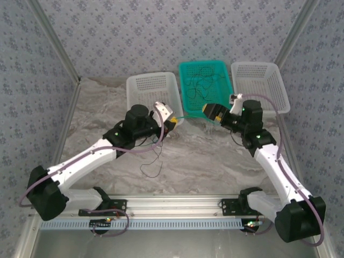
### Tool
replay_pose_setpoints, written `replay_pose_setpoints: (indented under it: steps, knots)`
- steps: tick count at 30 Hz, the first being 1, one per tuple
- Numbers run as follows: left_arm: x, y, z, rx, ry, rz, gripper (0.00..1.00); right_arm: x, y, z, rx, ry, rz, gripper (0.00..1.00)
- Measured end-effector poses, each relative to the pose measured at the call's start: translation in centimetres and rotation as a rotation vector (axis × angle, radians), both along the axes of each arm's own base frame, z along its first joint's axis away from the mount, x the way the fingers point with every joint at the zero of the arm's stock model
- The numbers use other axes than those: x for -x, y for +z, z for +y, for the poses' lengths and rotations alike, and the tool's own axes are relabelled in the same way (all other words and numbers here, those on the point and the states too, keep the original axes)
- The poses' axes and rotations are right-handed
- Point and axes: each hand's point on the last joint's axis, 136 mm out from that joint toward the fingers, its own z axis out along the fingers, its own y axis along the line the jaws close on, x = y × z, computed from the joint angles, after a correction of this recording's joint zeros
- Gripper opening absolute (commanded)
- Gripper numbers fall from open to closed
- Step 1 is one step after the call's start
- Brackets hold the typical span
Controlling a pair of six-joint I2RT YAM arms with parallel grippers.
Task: Untangle the cables
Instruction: Untie the cable.
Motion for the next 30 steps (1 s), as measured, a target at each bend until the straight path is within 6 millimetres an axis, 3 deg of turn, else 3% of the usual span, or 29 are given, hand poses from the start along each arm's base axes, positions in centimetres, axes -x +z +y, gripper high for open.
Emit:
replay_pose_setpoints:
  steps: [2, 5, 10, 13, 16, 19, 22, 27, 30]
  knots:
    - [-0.5, -0.8, -0.3, -0.013, 0.009, 0.022, 0.0, 1.0, 0.1, 2.1, -0.02, 0.058, -0.009, 1.0]
    - [-0.8, -1.4, -0.5, -0.017, 0.018, 0.044, 0.0, 2.0, 2.1, 4.5, -0.05, 0.13, -0.097, 1.0]
    - [-0.9, -1.3, -0.6, -0.001, 0.029, 0.058, 0.0, 2.1, 4.3, 5.8, -0.095, 0.138, -0.171, 0.99]
    - [-1.2, -0.4, -0.8, 0.038, 0.037, 0.047, 0.0, 2.1, 4.3, 7.4, -0.122, 0.145, -0.184, 1.0]
    - [-1.5, 0.7, -0.9, 0.076, 0.051, 0.03, 0.0, 2.4, 2.6, 8.9, -0.127, 0.158, -0.163, 0.99]
    - [-2.3, 1.0, -0.1, 0.078, 0.117, 0.017, 0.0, 2.2, 0.9, 8.4, -0.114, 0.114, -0.142, 1.0]
    - [-3.6, 0.4, 1.4, 0.063, 0.212, 0.036, 0.0, 2.5, 1.0, 6.6, -0.107, 0.047, -0.171, 1.0]
    - [-6.6, 0.5, 4.6, 0.133, 0.342, 0.11, 0.0, 4.6, 5.4, 4.3, -0.157, 0.004, -0.321, 1.0]
    - [-6.7, 1.1, 4.4, 0.188, 0.33, 0.129, 0.0, 5.2, 6.4, 4.5, -0.182, 0.014, -0.359, 1.0]
